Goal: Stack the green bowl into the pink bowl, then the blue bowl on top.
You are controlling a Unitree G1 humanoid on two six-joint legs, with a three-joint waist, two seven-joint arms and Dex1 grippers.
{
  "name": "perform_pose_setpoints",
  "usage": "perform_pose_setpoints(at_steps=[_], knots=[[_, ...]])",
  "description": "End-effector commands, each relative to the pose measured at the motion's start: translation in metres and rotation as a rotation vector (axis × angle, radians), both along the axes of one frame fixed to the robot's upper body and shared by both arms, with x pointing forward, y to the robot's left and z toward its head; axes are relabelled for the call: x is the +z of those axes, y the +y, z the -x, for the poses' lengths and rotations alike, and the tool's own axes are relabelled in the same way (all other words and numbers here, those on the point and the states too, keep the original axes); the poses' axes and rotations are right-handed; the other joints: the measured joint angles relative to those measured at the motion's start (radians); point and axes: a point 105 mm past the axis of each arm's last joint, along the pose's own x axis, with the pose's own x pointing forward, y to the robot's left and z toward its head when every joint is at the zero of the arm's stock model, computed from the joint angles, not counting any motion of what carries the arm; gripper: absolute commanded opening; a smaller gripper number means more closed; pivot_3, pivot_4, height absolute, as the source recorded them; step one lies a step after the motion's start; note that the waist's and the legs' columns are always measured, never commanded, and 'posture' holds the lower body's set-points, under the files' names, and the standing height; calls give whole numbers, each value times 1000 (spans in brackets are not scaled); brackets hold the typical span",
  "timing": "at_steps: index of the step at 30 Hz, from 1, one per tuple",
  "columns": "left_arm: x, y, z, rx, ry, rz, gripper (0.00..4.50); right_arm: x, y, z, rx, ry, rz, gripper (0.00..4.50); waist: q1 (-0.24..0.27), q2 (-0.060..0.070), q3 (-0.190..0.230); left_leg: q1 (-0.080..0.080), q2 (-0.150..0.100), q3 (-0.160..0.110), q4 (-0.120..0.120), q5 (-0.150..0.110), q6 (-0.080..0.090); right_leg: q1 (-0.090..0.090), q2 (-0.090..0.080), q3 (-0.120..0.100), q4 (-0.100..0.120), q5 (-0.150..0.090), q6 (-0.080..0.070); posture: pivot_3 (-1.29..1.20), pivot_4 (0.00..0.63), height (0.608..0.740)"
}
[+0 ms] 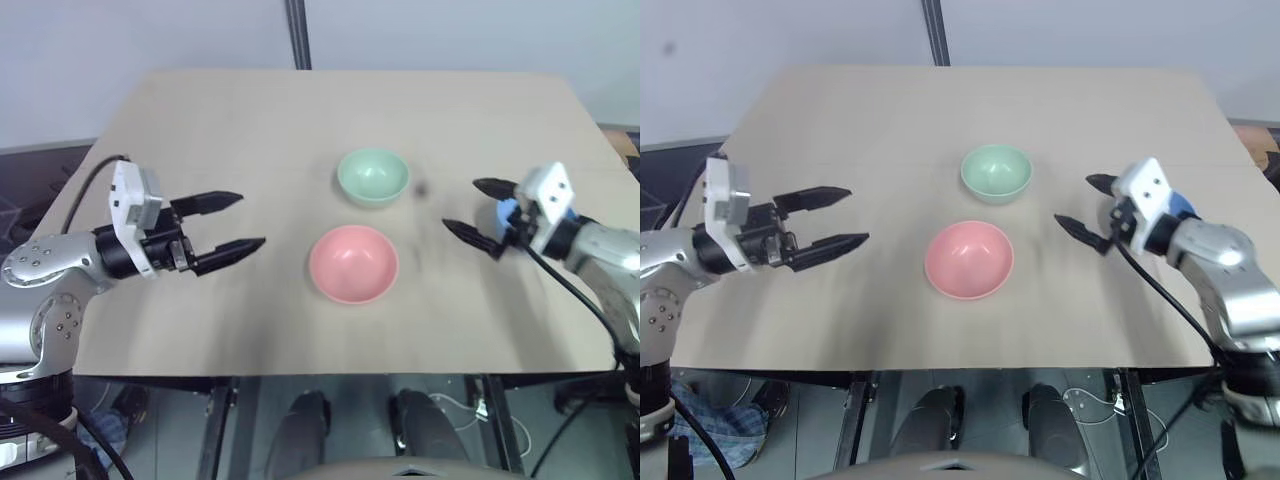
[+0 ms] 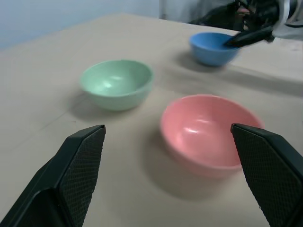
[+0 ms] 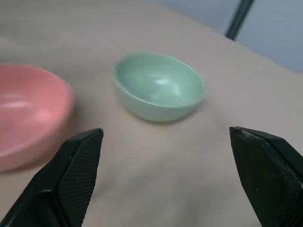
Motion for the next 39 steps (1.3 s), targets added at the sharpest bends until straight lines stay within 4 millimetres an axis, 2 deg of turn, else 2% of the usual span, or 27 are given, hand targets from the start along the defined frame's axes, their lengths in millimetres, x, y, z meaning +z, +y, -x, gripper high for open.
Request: perform_pose_setpoints(at_steps=[1,8,13,15,19,26,27,29,33,35,36,37,39], knots=[[15,13,-5,128,-95,26,4479,0,18,-23,14,-59,139,4500,1,0,0,-1,0,0,0,0,0,0,0,0,0,0,0,0,150,740],[2,21,-1,203,-61,31,4479,7,62,-55,100,-227,372,4500,-3,0,1,-3,-1,1,-2,0,0,-4,-2,0,-1,0,0,0,150,740],[-4,20,0,215,-48,23,4479,11,99,-51,263,-328,442,4500,-3,1,1,-3,-1,1,-3,0,0,-4,-2,0,-1,0,0,0,150,740],[-5,20,1,213,-45,21,4479,7,109,-48,328,-327,481,4500,-3,1,1,-3,-1,1,-3,0,0,-4,-2,0,-1,0,0,0,150,740],[-7,19,-1,208,-43,15,4479,-2,117,-49,382,-290,536,4500,-2,1,1,-3,-1,0,-3,0,0,-4,-2,0,0,0,0,0,150,740],[-8,16,-3,189,-41,10,4479,-12,122,-71,323,-197,599,4500,-7,1,2,-2,-1,0,-3,0,-1,-5,-1,0,2,0,-1,0,150,740],[-9,15,-3,185,-39,8,4500,-12,123,-73,319,-193,608,4085,-7,1,2,-2,-1,0,-3,0,-1,-5,-1,0,2,0,-1,0,150,740],[-10,15,-3,179,-33,2,4500,-13,124,-75,320,-184,615,3673,-7,1,2,-2,-1,0,-4,0,-1,-5,-1,0,1,0,-1,0,150,740],[-11,14,-4,172,-35,-7,4500,-14,127,-75,329,-169,620,1994,-7,2,2,-3,-1,1,-5,0,-1,-6,-1,0,0,0,-1,0,150,740],[-11,13,-4,164,-40,-6,4500,-16,128,-73,346,-165,624,1529,-10,2,2,-3,-1,1,-5,0,-1,-6,-1,0,0,0,-1,0,150,740],[-11,12,-4,159,-42,-2,4500,-17,128,-73,349,-164,625,947,-11,2,2,-3,-1,1,-5,0,-1,-6,-1,0,1,0,-1,0,150,740],[-10,11,-4,153,-45,4,4500,-17,127,-72,352,-165,626,862,-13,2,2,-3,-1,1,-5,0,-1,-6,-1,0,1,0,-1,0,150,740],[-7,9,-4,144,-55,23,4500,-17,127,-71,360,-161,621,54,-16,2,2,-3,-1,1,-5,0,-1,-6,-1,0,1,0,-1,0,150,740]])
